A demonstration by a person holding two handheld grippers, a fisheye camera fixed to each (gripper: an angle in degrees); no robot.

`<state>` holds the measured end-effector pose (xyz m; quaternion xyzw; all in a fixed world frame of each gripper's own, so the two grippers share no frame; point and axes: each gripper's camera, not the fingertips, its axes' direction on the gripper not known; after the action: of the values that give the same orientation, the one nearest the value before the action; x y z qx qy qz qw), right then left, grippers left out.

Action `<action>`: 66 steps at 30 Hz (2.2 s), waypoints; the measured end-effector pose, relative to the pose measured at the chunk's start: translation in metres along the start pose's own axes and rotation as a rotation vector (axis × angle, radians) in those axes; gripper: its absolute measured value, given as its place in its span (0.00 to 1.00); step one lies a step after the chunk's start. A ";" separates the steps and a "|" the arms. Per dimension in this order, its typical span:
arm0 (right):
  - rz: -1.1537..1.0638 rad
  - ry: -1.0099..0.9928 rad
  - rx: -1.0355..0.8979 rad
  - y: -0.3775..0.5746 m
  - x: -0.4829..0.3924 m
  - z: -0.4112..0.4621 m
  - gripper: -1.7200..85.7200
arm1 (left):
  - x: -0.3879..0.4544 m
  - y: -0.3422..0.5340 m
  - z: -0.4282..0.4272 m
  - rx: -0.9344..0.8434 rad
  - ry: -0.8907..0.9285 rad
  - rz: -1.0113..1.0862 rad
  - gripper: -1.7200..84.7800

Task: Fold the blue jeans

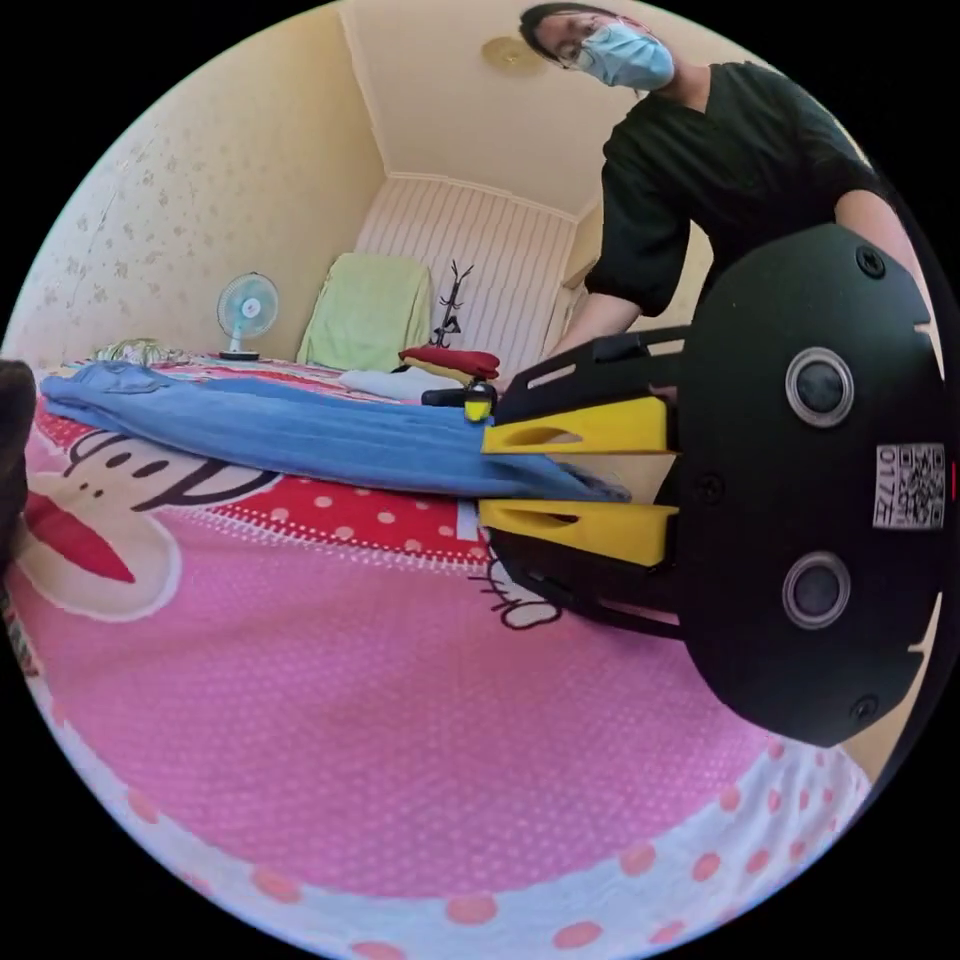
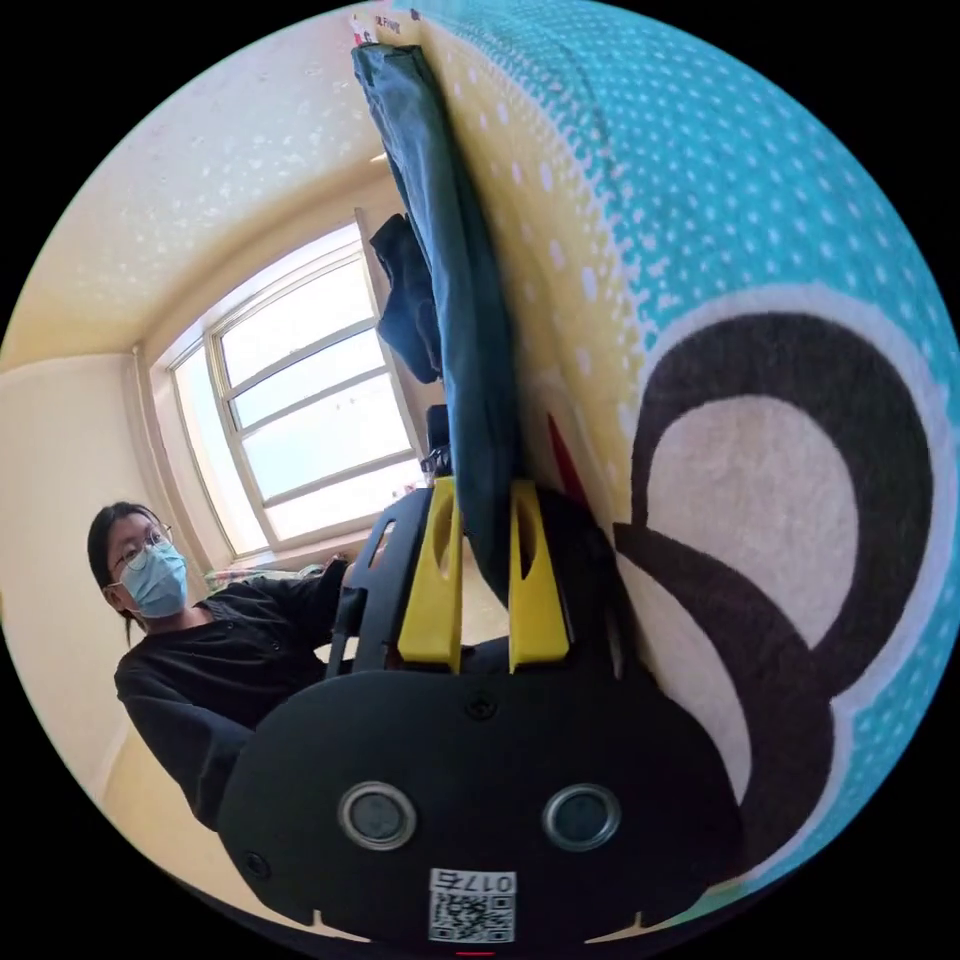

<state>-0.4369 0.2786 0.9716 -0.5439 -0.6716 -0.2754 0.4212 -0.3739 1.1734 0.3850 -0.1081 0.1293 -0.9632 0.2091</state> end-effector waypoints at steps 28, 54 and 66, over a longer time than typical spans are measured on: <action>-1.043 -0.021 0.080 0.336 -0.375 0.056 0.02 | 0.437 0.234 -0.062 -0.117 0.288 1.037 0.02; -0.461 0.432 0.129 0.043 -0.195 -0.028 0.03 | 0.185 -0.064 0.076 0.163 -0.209 0.287 0.05; 0.134 0.215 0.090 0.098 -0.002 -0.050 0.17 | -0.025 -0.005 0.071 0.285 -0.150 -0.332 0.15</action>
<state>-0.3288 0.2620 0.9861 -0.5352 -0.5966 -0.2728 0.5321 -0.3352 1.1743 0.4494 -0.1688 -0.0436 -0.9822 0.0698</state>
